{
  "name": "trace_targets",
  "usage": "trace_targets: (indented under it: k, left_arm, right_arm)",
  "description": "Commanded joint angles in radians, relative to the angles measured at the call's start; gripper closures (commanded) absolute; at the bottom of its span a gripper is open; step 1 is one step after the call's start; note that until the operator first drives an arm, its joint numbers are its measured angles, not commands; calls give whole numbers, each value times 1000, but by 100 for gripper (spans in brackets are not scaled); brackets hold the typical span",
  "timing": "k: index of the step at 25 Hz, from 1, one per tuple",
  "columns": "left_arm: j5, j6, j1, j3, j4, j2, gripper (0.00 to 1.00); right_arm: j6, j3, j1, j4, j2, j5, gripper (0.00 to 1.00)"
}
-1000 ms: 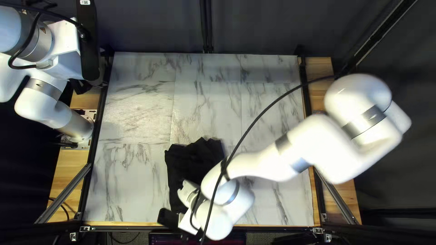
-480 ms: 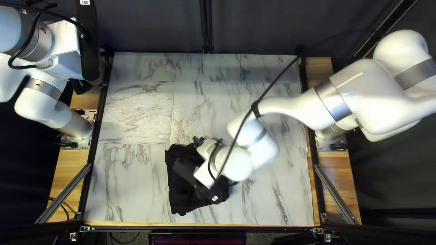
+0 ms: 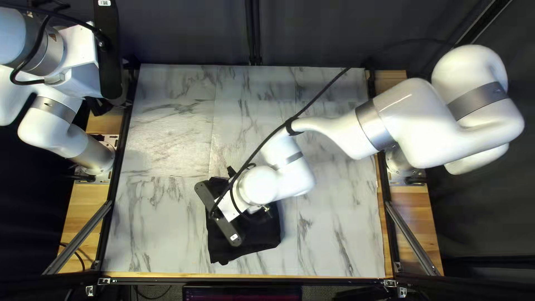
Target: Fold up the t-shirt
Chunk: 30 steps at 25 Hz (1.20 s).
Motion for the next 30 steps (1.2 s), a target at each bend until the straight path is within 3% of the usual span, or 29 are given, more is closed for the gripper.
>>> trace_targets:
  k: [1, 2, 3, 4, 15, 20, 24, 30]
  left_arm:
    - [0, 0, 0, 0, 0, 0, 0]
    - [0, 0, 0, 0, 0, 0, 0]
    - [0, 0, 0, 0, 0, 0, 0]
    - [0, 0, 0, 0, 0, 0, 0]
    - [0, 0, 0, 0, 0, 0, 0]
    - [0, 0, 0, 0, 0, 0, 0]
    - [0, 0, 0, 0, 0, 0, 0]
    - [0, 0, 0, 0, 0, 0, 0]
  right_arm:
    - [33, -26, -3, 13, 27, 39, 0]
    - [38, -36, -2, 15, 33, 52, 29]
    - [43, -44, -1, 16, 38, 62, 86]
    - [52, -62, 1, 16, 48, 85, 100]
    - [31, -144, 14, -9, 41, 195, 100]
    - [-39, -91, 13, -25, -8, 147, 100]
    - [-152, -19, 2, -85, -42, 47, 100]
    - [-303, -92, 6, -164, -5, 61, 100]
